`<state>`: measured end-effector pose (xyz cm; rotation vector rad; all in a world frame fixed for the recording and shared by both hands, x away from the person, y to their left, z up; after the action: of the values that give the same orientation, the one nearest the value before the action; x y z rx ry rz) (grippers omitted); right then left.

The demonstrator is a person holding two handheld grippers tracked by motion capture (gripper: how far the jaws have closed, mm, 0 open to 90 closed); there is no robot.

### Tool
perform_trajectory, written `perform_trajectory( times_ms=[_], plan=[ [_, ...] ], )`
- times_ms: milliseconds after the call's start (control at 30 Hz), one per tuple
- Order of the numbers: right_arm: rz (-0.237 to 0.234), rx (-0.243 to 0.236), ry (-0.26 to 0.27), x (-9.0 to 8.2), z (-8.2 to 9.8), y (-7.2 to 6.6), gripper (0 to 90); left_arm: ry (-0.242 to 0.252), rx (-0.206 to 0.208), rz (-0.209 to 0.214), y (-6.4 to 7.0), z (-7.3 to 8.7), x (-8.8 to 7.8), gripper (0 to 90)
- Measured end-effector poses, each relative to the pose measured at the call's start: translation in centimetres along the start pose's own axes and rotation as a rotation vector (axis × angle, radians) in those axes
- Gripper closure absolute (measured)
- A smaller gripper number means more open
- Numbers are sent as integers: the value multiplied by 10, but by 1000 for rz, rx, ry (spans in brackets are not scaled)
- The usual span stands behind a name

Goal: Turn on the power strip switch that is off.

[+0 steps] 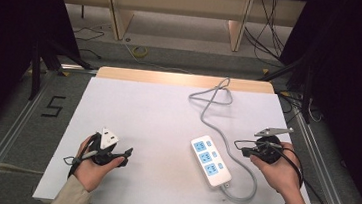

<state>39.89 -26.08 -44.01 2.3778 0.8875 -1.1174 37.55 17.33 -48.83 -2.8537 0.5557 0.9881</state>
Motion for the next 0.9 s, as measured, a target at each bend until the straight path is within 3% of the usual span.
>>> perform_trajectory(
  times_ms=[900],
  plan=[
    [-25,-22,-21,11,-18,-9,900,1,3,1,1,-1,-1,277]
  ],
)
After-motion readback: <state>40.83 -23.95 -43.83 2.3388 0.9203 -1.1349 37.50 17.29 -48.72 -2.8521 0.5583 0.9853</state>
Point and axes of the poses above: each handheld gripper's, and its own axes: x roughly forward along the jaws, z roughly out of its underside, y roughly to its right, the point moved 4 cm from there along x, roughly forward along the jaws, and after that the axes turned 11 degrees about -x, right-handed, at the moved point
